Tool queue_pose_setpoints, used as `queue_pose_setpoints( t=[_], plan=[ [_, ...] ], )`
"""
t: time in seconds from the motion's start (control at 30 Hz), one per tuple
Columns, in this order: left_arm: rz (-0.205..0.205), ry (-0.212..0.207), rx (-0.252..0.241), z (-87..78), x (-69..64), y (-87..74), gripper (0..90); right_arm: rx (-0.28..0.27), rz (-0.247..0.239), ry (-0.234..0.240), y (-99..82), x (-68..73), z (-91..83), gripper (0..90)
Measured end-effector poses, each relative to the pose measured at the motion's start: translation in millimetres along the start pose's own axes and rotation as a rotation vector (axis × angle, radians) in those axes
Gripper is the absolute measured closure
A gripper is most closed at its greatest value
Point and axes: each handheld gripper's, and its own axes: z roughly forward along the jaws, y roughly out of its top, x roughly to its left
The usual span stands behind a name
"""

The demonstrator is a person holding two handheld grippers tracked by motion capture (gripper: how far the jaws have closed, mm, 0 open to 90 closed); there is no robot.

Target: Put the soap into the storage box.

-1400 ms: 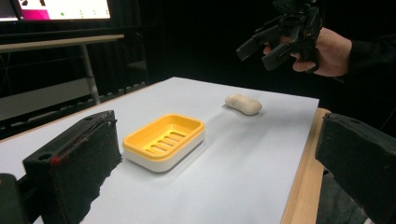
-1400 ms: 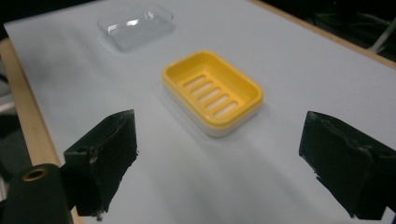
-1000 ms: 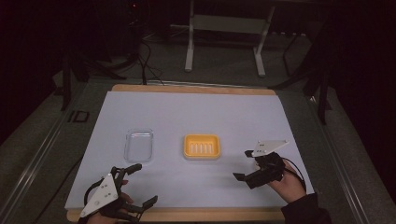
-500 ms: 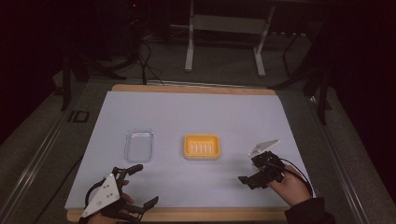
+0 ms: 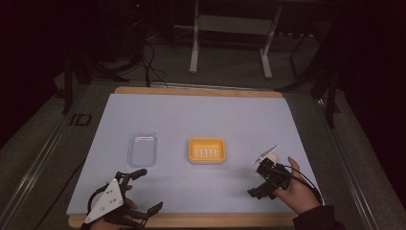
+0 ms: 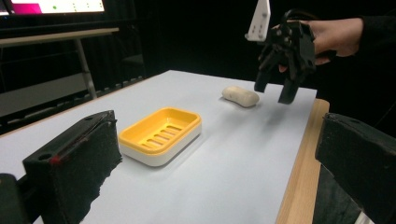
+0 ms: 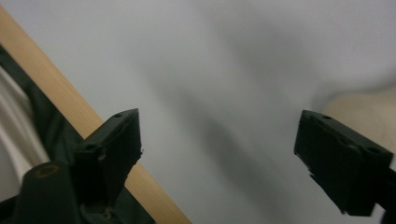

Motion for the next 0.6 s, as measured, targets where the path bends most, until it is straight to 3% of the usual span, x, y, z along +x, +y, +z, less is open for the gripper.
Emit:
queue_pose_setpoints(
  t=[0.03,0.1,0.13,0.2,0.4,0.6],
  plan=[
    [-0.001,0.0,0.0,0.0,0.0,0.0,0.1,0.015,0.004,0.009,-0.3,-0.4,1.3,15.1],
    [0.001,0.002,-0.001,0.0,-0.2,0.0,0.1,0.069,0.051,0.082,0.0,-3.5,4.9,13.7],
    [0.0,0.001,-0.002,-0.1,-0.2,0.1,0.1,0.084,0.056,0.089,-0.3,-4.7,6.8,13.6],
    [0.001,0.003,-0.004,-0.1,-0.4,0.0,0.1,0.091,0.058,0.03,-0.9,-4.7,8.8,13.4],
    [0.001,0.006,-0.005,0.0,-0.3,0.1,0.1,0.121,0.129,0.012,-1.9,-9.1,9.7,19.6],
    [0.002,0.008,-0.008,-0.3,-0.4,0.2,0.1,0.164,0.205,-0.078,-7.6,-13.6,11.0,17.2]
  ],
)
